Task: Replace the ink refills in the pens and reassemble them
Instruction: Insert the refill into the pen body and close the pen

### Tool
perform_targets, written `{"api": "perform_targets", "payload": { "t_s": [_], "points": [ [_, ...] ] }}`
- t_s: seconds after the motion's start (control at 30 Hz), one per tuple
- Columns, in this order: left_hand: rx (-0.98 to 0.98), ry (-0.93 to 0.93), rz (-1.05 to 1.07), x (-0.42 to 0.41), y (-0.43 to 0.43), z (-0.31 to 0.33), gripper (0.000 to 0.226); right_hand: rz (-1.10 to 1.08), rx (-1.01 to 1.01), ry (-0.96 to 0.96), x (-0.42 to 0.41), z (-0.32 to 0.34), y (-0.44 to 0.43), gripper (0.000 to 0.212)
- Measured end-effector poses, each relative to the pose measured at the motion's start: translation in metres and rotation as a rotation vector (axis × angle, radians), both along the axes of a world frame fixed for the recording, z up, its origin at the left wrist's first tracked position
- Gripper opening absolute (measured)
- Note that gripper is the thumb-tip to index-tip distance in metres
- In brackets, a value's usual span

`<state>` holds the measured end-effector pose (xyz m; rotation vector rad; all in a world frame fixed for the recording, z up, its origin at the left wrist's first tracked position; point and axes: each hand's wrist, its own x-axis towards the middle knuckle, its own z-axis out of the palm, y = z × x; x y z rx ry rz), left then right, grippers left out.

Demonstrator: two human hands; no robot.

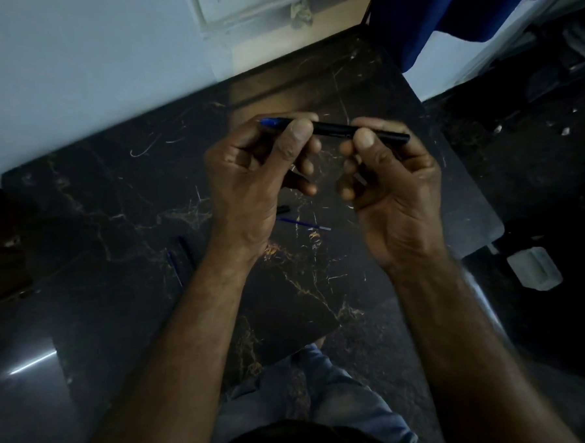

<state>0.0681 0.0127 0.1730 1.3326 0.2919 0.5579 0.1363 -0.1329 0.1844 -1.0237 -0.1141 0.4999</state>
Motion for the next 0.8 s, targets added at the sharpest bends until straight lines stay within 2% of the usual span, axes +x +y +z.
{"api": "perform_targets", "payload": {
  "t_s": [0.07, 0.37, 0.67, 0.8],
  "points": [
    [-0.015, 0.004, -0.014, -0.002, 0.0, -0.002, 0.014, -0.023, -0.036, -0.024, 0.0, 0.001, 0.0, 0.004],
    [0.03, -0.029, -0.055, -0.009, 0.002, -0.004, 0.016, -0.082, -0.162, -0.067, -0.002, 0.005, 0.004, 0.016],
    [0.239, -0.119, -0.107, -0.006, 0.005, 0.0, 0.021, -0.169, -0.125, 0.04, -0.009, 0.01, 0.01, 0.023],
    [0.199, -0.032, -0.195, -0.003, 0.017, -0.033, 0.017, -0.227, -0.087, 0.098, -0.007, 0.004, 0.005, 0.017]
  ]
}}
